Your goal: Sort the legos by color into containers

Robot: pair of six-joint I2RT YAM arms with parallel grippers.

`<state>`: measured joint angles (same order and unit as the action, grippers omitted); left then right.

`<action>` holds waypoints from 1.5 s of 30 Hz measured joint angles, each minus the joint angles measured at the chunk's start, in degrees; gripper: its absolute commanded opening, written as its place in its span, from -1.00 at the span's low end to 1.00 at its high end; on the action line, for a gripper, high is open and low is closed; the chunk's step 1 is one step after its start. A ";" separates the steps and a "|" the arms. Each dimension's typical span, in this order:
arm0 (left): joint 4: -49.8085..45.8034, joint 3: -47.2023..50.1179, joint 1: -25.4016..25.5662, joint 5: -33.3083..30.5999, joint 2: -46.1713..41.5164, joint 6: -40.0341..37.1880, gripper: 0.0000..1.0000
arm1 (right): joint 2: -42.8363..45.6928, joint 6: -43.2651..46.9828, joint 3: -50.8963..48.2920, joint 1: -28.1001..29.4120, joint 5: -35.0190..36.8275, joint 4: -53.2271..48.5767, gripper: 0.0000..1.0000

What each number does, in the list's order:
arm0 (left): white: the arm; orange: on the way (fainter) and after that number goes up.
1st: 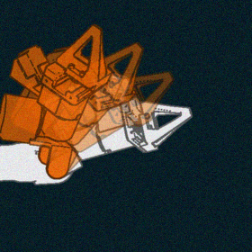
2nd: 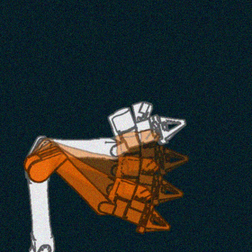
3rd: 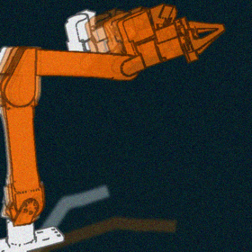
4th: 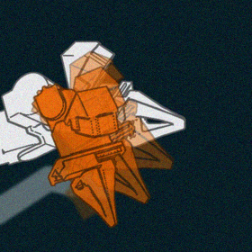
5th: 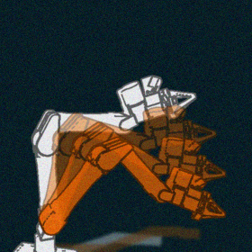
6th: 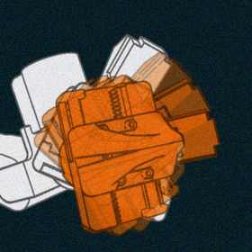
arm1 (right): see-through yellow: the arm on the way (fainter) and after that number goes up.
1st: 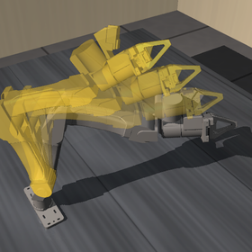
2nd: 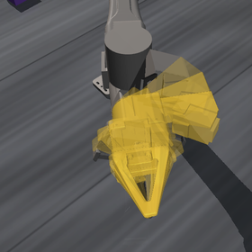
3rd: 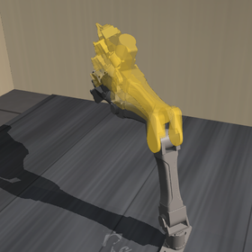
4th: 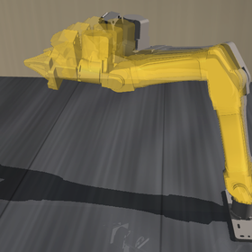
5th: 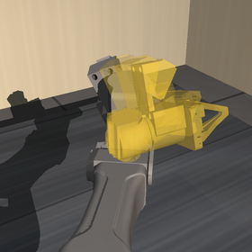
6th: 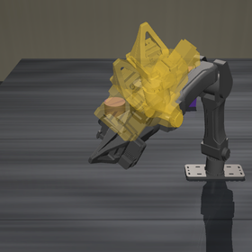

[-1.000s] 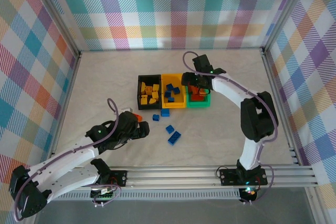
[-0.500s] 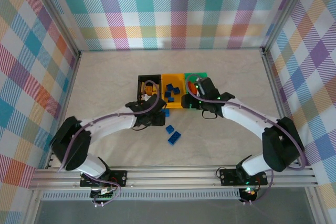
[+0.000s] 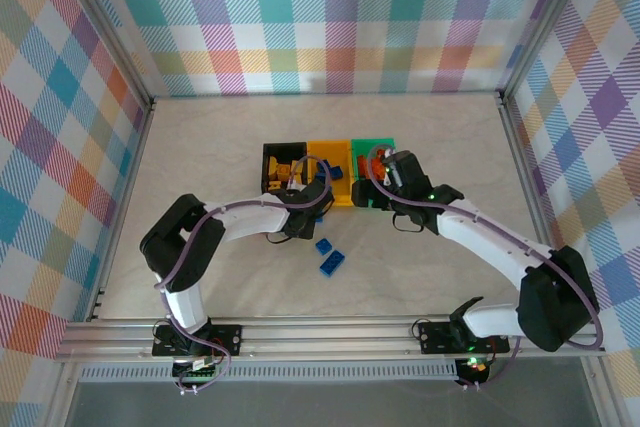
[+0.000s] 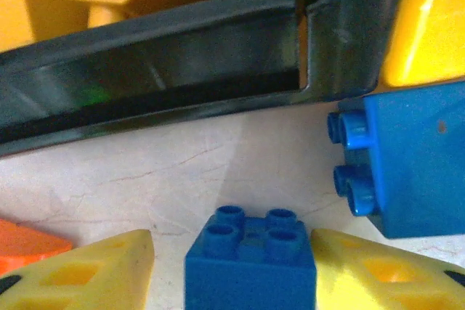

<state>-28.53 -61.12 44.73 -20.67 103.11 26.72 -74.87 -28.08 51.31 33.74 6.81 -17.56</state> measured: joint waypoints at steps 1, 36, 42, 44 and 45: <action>0.28 0.00 0.00 0.02 0.07 -0.04 0.03 | 0.13 0.00 0.00 0.00 0.00 0.00 0.81; -2.82 -35.71 -5.44 12.09 16.20 1.53 0.37 | 6.10 -0.17 -7.93 0.00 -2.27 1.16 0.82; -2.36 -35.36 -5.11 13.77 14.03 2.67 0.79 | 6.10 0.09 -7.93 1.99 -3.08 1.27 0.82; -1.22 -32.41 -5.11 13.94 10.47 3.30 0.97 | 5.55 0.13 -7.89 4.09 -2.99 1.40 0.82; -0.81 -30.12 -5.09 14.10 7.54 3.52 1.00 | 4.90 0.15 -7.78 5.35 -2.84 1.62 0.83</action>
<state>-29.34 -91.24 39.64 -6.57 110.65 30.24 -69.97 -27.92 43.53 39.09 3.97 -15.94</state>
